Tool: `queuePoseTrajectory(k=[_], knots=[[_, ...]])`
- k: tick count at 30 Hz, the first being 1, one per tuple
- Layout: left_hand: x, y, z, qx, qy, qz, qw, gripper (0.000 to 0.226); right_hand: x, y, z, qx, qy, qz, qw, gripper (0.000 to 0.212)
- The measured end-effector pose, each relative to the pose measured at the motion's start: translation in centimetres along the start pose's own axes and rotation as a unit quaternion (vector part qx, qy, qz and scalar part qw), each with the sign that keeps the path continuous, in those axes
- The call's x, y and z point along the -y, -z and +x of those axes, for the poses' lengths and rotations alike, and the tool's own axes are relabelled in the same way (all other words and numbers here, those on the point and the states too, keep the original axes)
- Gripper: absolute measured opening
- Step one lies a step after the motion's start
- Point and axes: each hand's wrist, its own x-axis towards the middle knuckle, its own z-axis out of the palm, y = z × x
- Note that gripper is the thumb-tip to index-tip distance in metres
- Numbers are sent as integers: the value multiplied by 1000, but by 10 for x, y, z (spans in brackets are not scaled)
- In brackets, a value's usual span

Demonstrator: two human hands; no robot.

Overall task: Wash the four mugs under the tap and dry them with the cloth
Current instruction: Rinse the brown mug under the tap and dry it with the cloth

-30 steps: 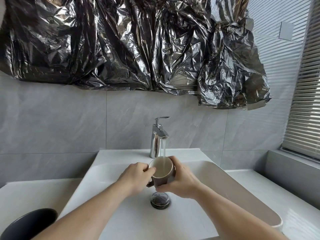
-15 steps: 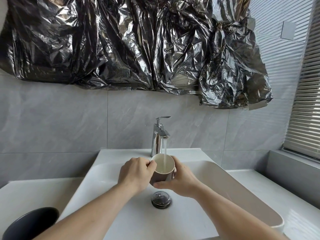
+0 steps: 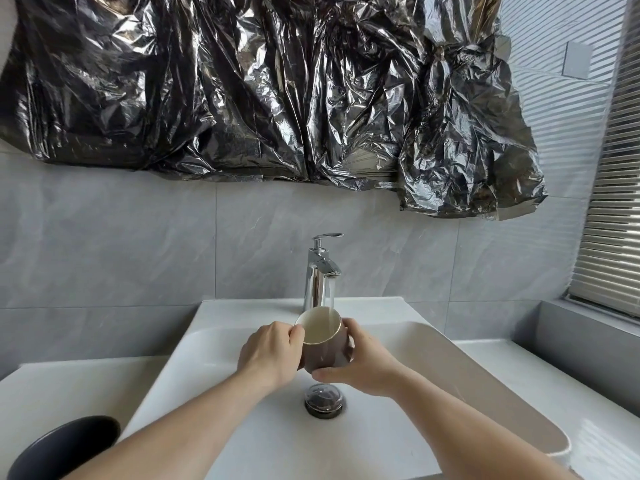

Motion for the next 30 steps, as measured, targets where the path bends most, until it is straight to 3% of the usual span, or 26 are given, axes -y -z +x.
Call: queuePoseTrajectory(k=[10, 20, 24, 30], knots=[[1, 6, -3, 65, 0, -28, 998, 54, 4, 3, 2, -54, 25, -78, 995, 90], [5, 6, 6, 20, -56, -72, 996, 9, 11, 7, -1, -58, 12, -110, 992, 86], [0, 9, 3, 47, -74, -132, 987, 29, 13, 7, -2, -68, -3, -93, 993, 85], [4, 3, 6, 93, -84, -149, 981, 37, 14, 10, -1, -111, -34, -2, 993, 81]])
